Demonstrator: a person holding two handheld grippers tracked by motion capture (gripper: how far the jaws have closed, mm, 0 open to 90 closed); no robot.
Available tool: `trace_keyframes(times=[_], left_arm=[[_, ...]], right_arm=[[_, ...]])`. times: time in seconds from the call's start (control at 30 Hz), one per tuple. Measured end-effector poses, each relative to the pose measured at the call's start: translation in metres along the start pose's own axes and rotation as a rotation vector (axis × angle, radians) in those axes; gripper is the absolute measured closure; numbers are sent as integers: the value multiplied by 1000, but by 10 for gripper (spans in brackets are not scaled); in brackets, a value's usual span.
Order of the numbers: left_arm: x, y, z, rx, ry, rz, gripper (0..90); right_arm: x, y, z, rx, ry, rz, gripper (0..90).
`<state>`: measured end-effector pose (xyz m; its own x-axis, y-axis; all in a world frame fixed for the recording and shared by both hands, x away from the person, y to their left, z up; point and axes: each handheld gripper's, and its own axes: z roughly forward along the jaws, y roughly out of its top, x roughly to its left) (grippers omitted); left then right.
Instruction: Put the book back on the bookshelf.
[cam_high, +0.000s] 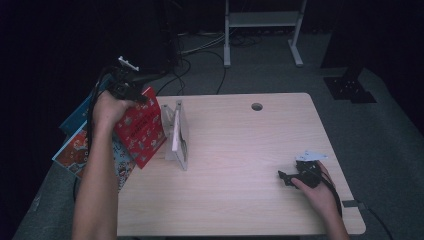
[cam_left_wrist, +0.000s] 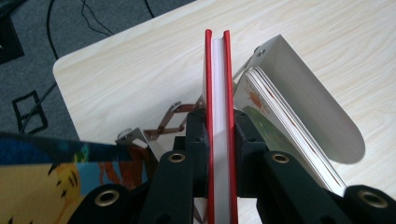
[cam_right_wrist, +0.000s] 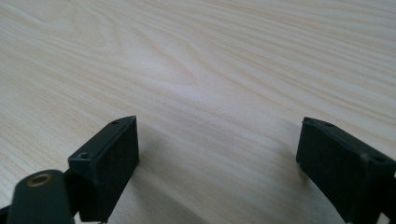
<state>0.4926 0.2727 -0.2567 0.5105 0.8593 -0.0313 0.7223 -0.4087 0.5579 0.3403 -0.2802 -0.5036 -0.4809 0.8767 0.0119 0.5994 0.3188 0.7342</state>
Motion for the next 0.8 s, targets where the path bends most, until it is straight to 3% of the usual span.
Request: trace_keyframes(times=[0.2, 0.6, 0.8], left_arm=[[5, -5, 1, -38, -4, -10, 782], [5, -4, -2, -24, 0, 3, 772], [7, -1, -26, -49, 24, 4, 738]], right_arm=[[0, 0, 0, 0, 0, 0, 122], [0, 0, 0, 0, -1, -2, 122], [0, 0, 0, -1, -1, 0, 122]])
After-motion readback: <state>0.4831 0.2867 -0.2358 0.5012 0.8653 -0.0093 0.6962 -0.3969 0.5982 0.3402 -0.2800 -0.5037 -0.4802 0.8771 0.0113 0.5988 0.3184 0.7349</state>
